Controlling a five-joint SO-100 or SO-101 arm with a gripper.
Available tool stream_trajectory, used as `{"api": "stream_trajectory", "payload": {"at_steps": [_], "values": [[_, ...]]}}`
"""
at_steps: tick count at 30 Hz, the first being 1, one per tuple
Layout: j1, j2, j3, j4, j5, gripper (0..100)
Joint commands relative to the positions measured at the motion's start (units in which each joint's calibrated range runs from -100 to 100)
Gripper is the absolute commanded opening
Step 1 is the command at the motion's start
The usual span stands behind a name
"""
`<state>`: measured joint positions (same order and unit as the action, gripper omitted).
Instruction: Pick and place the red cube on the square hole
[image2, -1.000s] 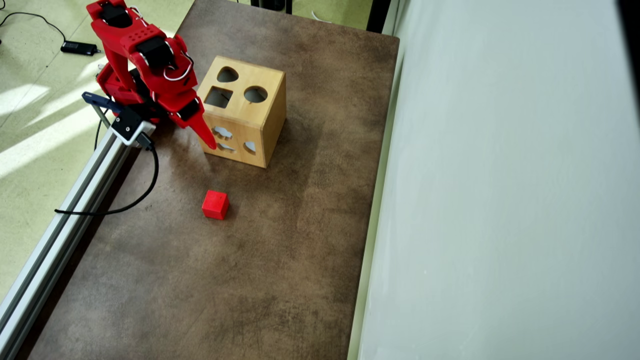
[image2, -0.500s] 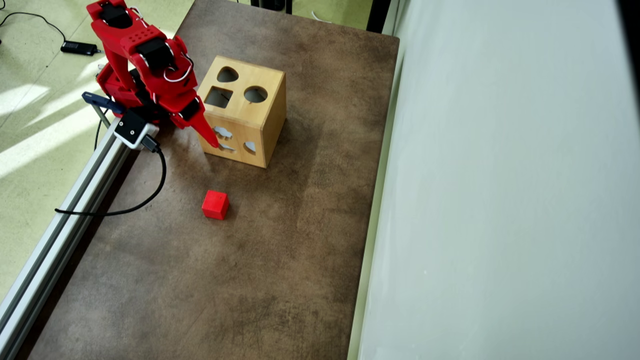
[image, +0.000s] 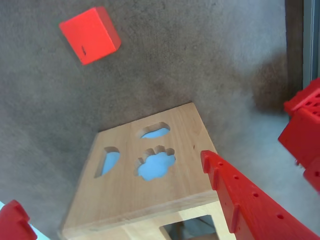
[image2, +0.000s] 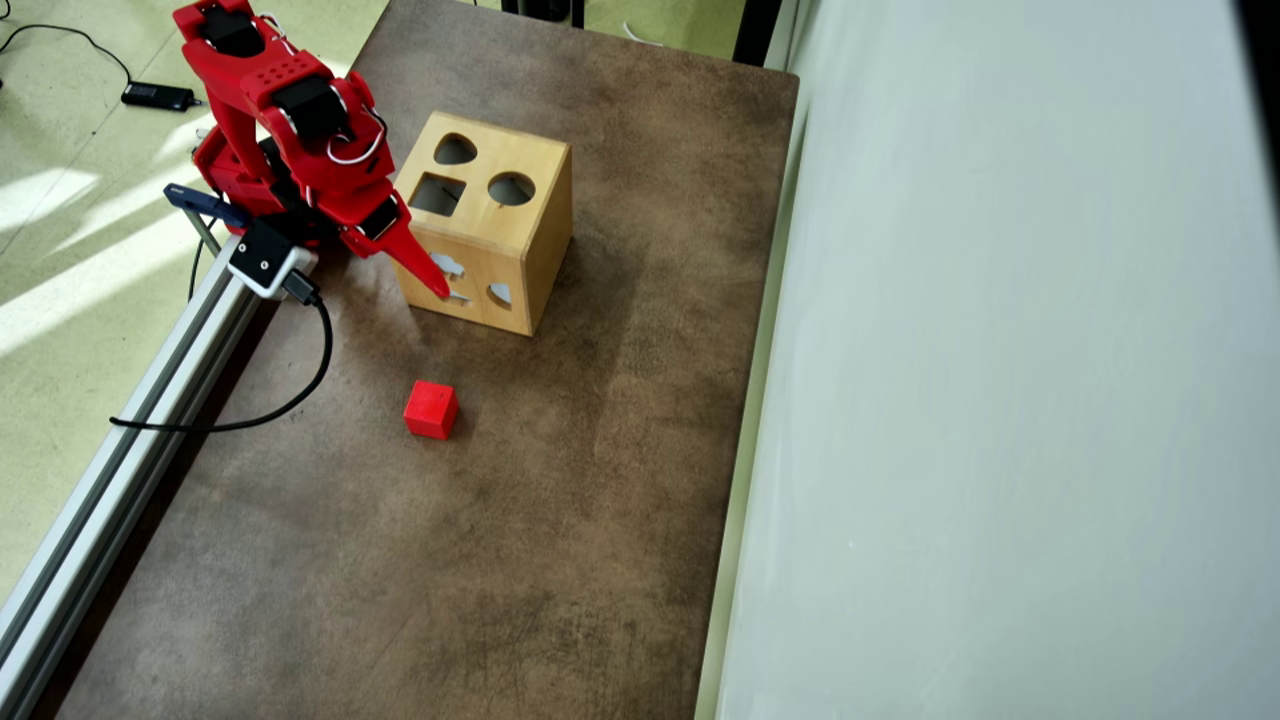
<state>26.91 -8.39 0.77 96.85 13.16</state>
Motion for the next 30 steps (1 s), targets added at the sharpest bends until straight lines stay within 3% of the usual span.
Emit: {"api": "stream_trajectory", "payload": {"at_steps": [1, 14, 22, 30], "values": [[0.13, -0.4, -1.13, 0.41, 4.15, 50], [3.62, -0.15, -1.04, -0.47, 10.16, 50], [8.08, 13.53, -2.29, -1.03, 11.82, 50], [8.67, 17.18, -2.11, -11.65, 12.21, 50]]}}
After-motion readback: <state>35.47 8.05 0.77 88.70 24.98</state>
